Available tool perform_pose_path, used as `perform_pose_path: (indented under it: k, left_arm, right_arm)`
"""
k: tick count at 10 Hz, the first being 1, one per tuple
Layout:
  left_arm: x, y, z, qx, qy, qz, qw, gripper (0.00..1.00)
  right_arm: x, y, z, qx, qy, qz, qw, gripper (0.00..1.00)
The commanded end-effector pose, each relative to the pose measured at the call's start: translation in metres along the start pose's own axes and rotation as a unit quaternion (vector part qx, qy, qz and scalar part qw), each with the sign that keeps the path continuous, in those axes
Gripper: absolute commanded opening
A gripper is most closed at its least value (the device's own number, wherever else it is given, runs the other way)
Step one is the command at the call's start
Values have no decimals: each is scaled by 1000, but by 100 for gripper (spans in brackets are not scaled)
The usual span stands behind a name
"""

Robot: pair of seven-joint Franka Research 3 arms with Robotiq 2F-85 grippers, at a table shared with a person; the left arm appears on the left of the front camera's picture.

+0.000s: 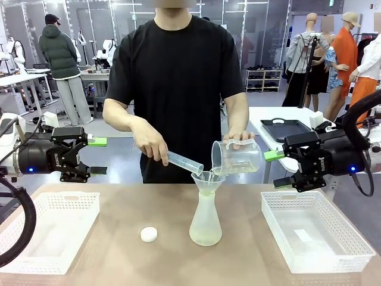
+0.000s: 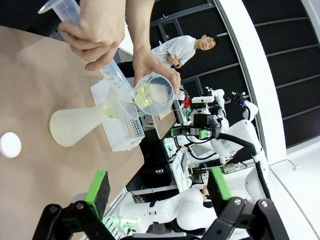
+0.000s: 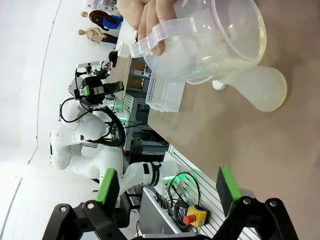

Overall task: Prepare the solutions needed for the experiment.
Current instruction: Once the solution is in the Big flask , pick up the Plastic Funnel and place it back into the right Organizing basket.

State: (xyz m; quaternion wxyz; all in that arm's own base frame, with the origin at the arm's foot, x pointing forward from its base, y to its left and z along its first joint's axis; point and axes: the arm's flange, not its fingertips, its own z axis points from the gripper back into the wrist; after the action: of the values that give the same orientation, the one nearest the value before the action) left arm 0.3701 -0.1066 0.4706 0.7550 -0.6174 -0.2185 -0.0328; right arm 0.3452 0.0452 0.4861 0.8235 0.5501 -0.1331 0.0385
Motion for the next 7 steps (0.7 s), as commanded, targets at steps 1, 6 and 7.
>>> perform_pose_path:
  k: [1,6,7]
  left_arm:
    - [-1,-2,3,-1,5,1,1000,100]
    - [-1,-2,3,-1,5,1,1000,100]
    - [-1,-2,3,-1,5,1,1000,100]
  right_arm:
    - [1,2,-1,6,-3,6,1000,98]
    - [1,2,-1,6,-3,6,1000,98]
    - [1,2,-1,6,-3,6,1000,98]
